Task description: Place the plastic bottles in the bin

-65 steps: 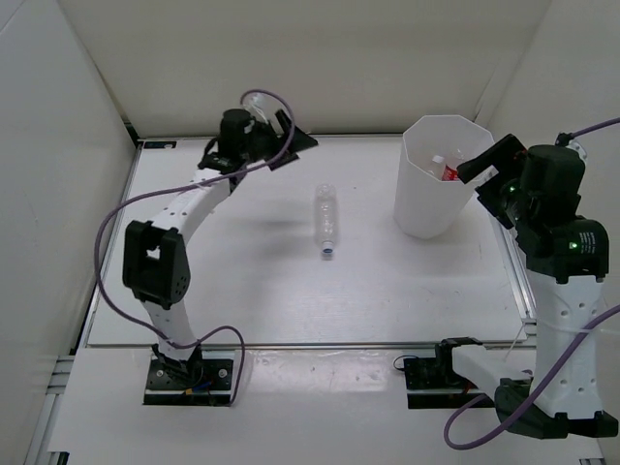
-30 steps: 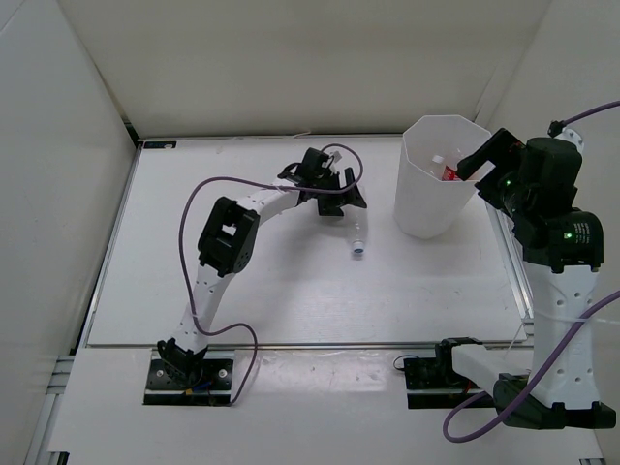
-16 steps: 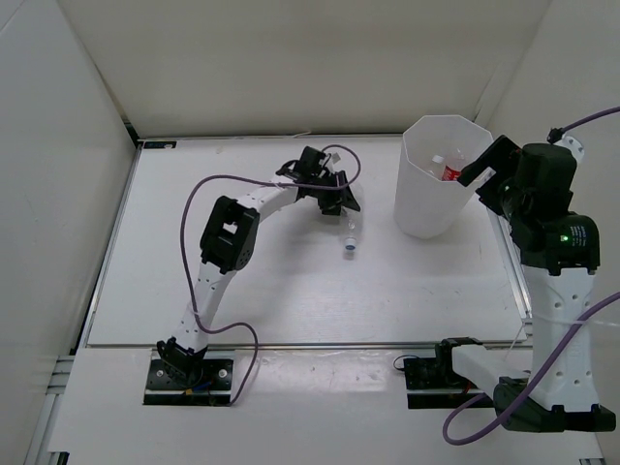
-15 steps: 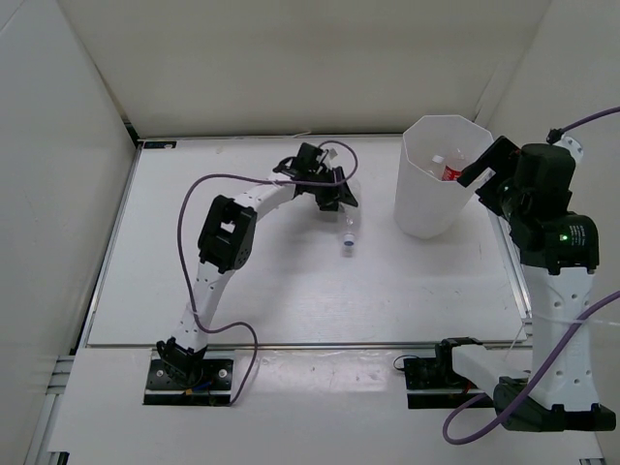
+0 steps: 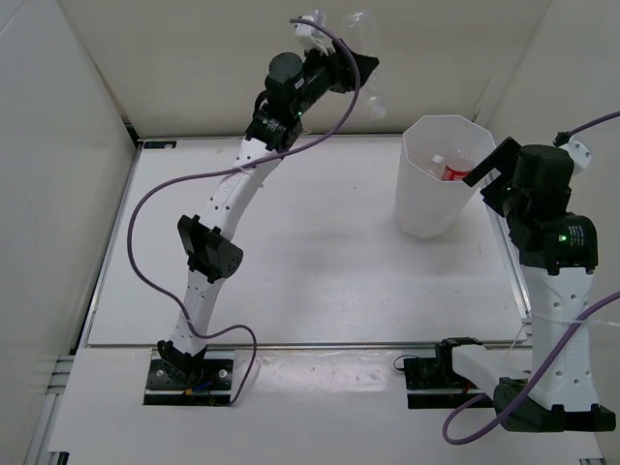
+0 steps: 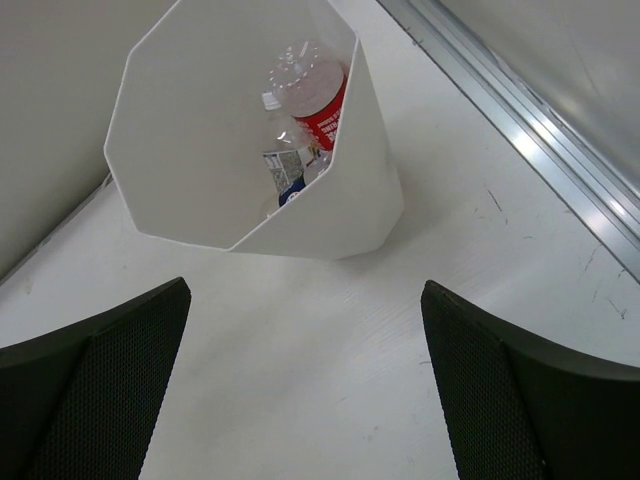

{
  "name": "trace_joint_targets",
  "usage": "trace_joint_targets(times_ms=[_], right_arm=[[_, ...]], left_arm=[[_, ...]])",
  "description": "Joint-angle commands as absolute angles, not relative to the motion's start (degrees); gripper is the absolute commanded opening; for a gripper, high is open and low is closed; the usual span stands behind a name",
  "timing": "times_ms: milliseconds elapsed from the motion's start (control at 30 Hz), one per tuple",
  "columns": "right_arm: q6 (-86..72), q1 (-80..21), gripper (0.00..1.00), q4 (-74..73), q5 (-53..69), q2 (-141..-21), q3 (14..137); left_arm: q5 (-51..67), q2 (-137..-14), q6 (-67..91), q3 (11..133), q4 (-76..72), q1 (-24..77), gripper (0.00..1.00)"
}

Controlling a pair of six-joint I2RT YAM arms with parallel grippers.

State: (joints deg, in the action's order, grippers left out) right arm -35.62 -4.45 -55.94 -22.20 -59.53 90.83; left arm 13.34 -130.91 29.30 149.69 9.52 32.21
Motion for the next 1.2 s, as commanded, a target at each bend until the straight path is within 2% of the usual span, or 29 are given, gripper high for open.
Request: trace_joint_targets(times_ms=[0, 167, 433, 500, 533, 567, 600, 733, 833, 933, 967, 1000, 1100, 1167], right_arm=[[-35.5, -4.0, 1.0, -55.4, -25.6, -58.2, 91.1], [-33.8, -4.0, 1.0, -56.0, -29.2, -57.7, 93.7], [-30.8, -4.0, 1.0, -56.0, -31.0, -56.5, 94.7], [-30.8, -4.0, 1.0, -56.0, -31.0, -55.9, 93.9], [-30.8, -4.0, 1.0, -56.0, -31.0, -55.9, 93.3], [-30.8, -4.0, 1.0, -56.0, -31.0, -55.9, 93.3], [-31.5, -4.0, 1.0, -56.0, -30.4, -55.9, 93.3], [-31.6, -4.0, 1.0, -56.0, -30.4, -58.1, 93.3], [-32.3, -4.0, 1.0, -57.1, -31.4, -59.6, 94.3], [-31.6, -4.0, 1.0, -57.1, -30.2, -61.0, 94.3], [-30.7, -4.0, 1.0, -57.1, -28.2, -62.0, 94.3], [-29.1, -4.0, 1.0, -56.6, -25.4, -62.7, 95.0], [-19.2, -4.0, 1.0, -51.9, -6.7, -62.5, 94.4], [-16.9, -4.0, 1.0, -48.2, -0.2, -61.4, 91.8]], left_arm=[[6.3, -130.5, 25.5, 148.1, -3.3, 36.0, 0.58], [7.7, -132.9, 24.9, 148.7, -5.2, 41.5, 0.58], [8.5, -135.9, 26.6, 148.7, -7.1, 44.6, 0.59], [9.4, -135.9, 27.2, 147.8, -6.2, 45.9, 0.69], [9.9, -135.3, 27.2, 147.2, -4.5, 45.9, 0.79], [10.8, -135.3, 27.2, 146.6, -4.0, 45.9, 0.96], [10.8, -134.2, 27.2, 146.1, -3.3, 45.9, 1.0], [10.8, -129.2, 23.8, 143.3, 1.7, 43.9, 1.0], [9.6, -121.5, 19.6, 136.5, 8.8, 41.1, 1.0], [2.7, -107.4, 14.7, 120.2, 14.6, 39.5, 1.0], [-3.3, -103.7, 13.6, 111.1, 15.4, 38.9, 1.0], [-7.3, -95.7, 12.8, 106.3, 15.4, 38.9, 1.0], [-19.8, -81.4, 11.1, 89.6, 15.9, 38.2, 1.0], [-28.0, -75.4, 10.0, 79.1, 16.6, 37.5, 1.0]])
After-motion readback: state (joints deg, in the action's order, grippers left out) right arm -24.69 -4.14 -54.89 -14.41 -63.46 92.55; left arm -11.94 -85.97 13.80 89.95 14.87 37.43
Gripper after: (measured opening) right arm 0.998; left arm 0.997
